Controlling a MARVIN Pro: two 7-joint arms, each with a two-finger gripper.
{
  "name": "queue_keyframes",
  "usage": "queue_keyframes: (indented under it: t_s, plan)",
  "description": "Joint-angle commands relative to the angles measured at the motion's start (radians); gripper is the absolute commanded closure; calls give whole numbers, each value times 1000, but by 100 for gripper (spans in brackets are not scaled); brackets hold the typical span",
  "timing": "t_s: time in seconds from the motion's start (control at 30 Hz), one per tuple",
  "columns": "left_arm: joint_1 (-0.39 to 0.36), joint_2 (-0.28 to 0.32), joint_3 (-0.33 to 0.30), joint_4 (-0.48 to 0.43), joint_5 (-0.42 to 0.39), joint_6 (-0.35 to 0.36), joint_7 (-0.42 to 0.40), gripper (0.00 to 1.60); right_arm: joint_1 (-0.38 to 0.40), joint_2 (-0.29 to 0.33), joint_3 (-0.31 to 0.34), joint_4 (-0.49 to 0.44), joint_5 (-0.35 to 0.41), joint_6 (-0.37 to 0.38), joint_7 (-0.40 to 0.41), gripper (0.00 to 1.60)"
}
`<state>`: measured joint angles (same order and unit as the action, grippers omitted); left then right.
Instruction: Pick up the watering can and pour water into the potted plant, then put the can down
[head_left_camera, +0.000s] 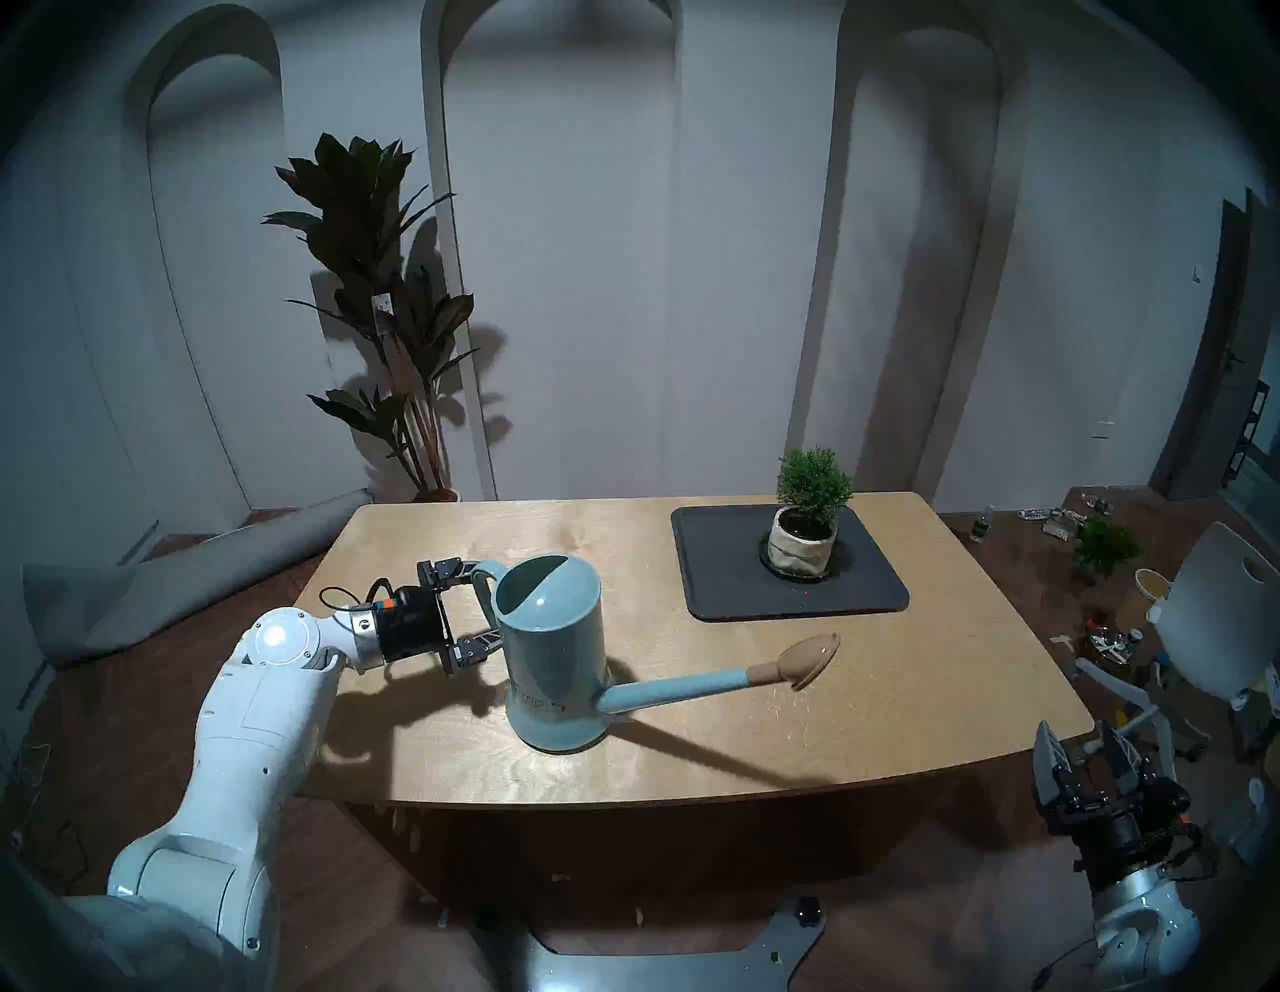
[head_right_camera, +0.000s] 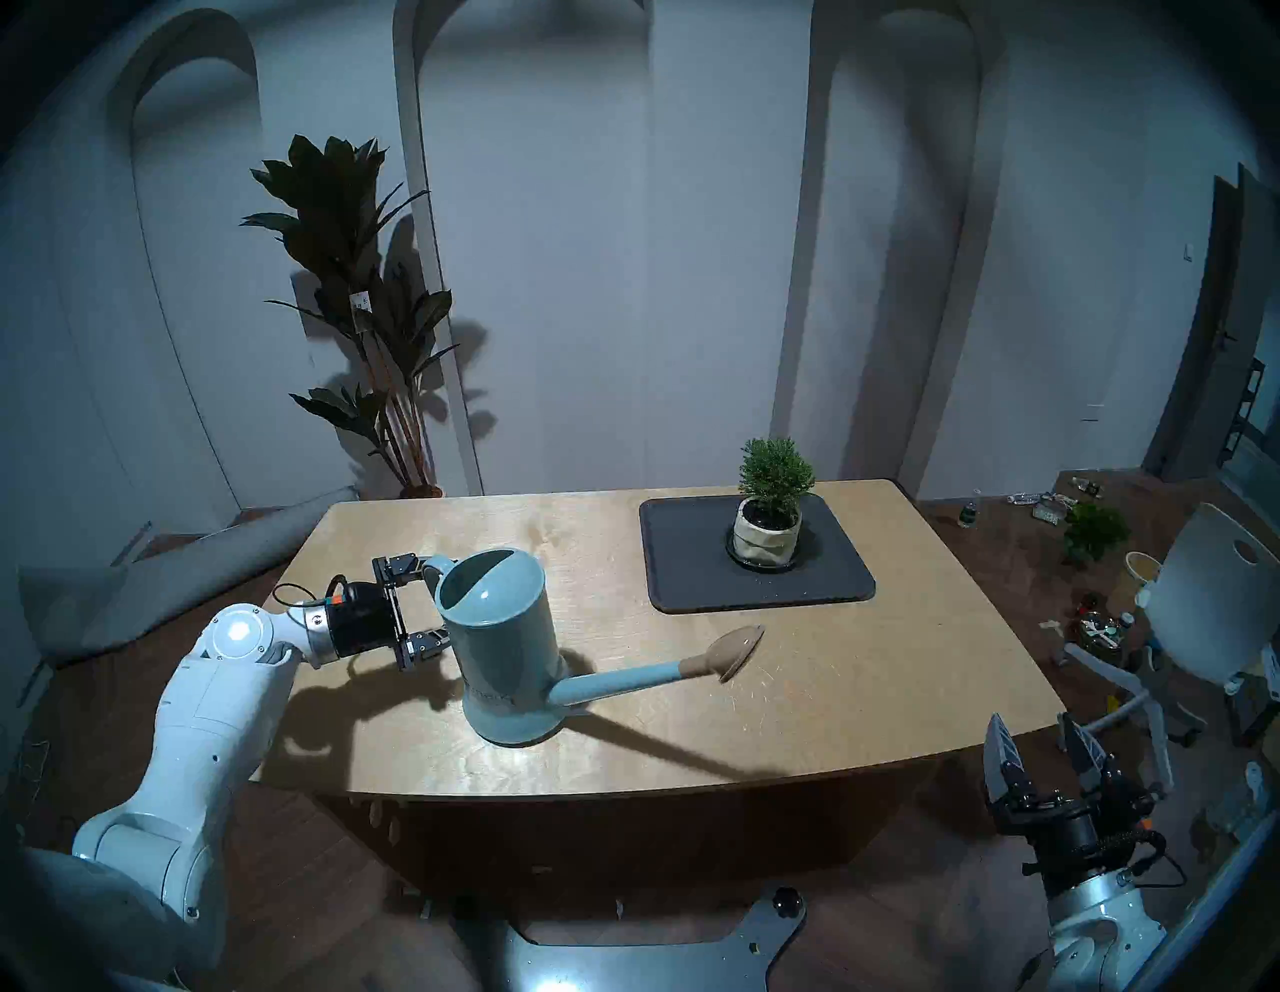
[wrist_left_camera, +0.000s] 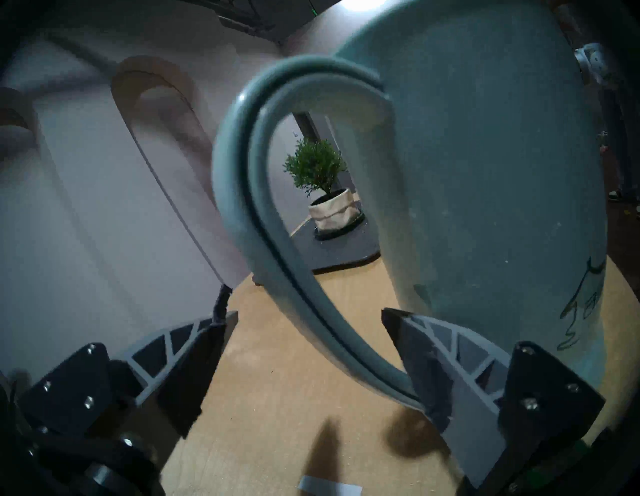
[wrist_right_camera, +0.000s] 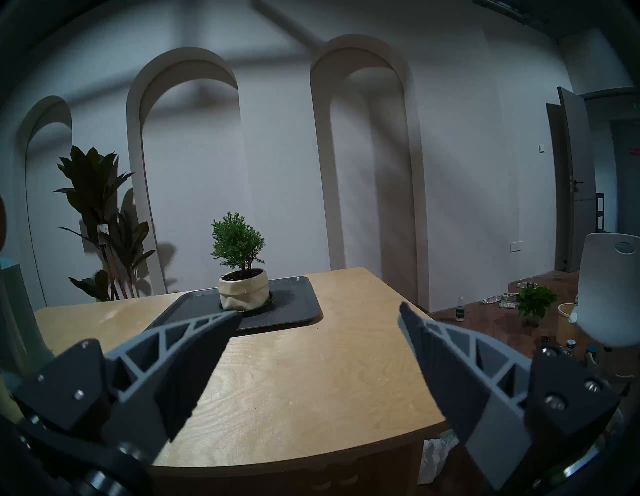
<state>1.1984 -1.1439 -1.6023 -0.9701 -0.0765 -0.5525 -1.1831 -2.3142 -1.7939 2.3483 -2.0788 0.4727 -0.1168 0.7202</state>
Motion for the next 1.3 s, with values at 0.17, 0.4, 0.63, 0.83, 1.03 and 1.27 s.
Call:
queue_keyframes:
  t_s: [0.17,0.4,0.63,0.83,1.03,1.27]
  plan:
    - [-148,-27,21,65,112,37,145,35,4,0,1,-17,1,0,3,0]
    - [-203,10,39,123,125,92,88,35,5,-2,2,-19,0,1,5,0]
    - [-214,57,40,121,118,203,2,36,6,-4,3,-19,-1,2,6,0]
    - [-190,95,15,68,87,316,-83,38,8,-5,5,-18,-2,2,8,0]
    - [-168,129,-9,3,72,410,-143,39,9,-6,6,-19,-3,3,9,0]
    - [-142,164,-35,-60,59,503,-189,40,10,-8,7,-20,-4,5,11,0]
